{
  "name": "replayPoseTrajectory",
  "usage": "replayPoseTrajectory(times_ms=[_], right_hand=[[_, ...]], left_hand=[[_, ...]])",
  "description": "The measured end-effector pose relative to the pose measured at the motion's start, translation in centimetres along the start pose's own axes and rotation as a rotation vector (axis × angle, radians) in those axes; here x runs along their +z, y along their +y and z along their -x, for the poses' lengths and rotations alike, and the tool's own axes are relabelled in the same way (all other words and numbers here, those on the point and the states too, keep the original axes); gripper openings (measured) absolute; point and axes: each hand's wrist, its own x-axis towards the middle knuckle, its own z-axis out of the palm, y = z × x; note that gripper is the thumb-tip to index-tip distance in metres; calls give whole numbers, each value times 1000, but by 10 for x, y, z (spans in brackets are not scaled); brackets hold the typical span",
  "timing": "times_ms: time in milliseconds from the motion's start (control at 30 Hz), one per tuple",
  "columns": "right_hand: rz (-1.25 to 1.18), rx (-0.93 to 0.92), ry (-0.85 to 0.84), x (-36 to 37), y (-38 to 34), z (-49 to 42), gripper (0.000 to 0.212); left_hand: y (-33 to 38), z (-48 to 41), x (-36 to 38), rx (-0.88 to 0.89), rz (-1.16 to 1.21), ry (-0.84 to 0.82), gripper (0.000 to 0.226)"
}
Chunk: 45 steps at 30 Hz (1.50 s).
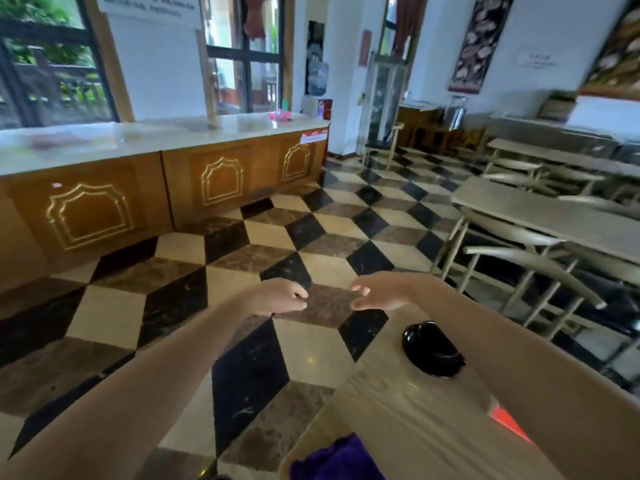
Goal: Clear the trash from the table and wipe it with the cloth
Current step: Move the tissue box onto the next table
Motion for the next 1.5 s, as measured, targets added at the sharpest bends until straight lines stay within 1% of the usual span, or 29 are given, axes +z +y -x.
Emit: replayPoseTrajectory(times_ms=[67,233,367,467,600,700,833,967,1067,1167,1300,1367,1433,1500], right_hand=[[-16,74,22,3,24,25,55],[-68,224,85,30,74,89,48],[-162,335,106,58,108,128,50],[-247,415,155,81,137,152,48],[-308,487,214,121,181,169,51],[-393,520,245,157,220,171,54],[-517,616,296,208,271,167,64],[-568,735,314,252,311,151,83],[-614,764,318,277,330,134,93],[-718,754,290,294,338,115,103],[-882,792,325,307,348,95,107],[-921,810,338,310,352,91,108],[-944,825,335,312,355,89,110],[-939,842,352,313,355,87,109]], left_hand=[[25,-10,11,91,-28,-1,44],[89,-34,46,246,-59,-95,48],[131,-49,83,342,-25,-150,51],[159,-61,114,405,41,-172,54],[189,-74,153,440,122,-170,54],[207,-84,184,405,188,-172,54],[231,-102,230,353,253,-230,58],[253,-125,277,255,294,-269,57],[263,-136,308,159,314,-295,61],[272,-144,330,89,322,-313,64],[284,-160,348,21,408,-324,63],[290,-168,354,9,437,-335,57],[293,-172,361,-5,454,-327,41],[295,-175,364,-18,473,-311,31]])
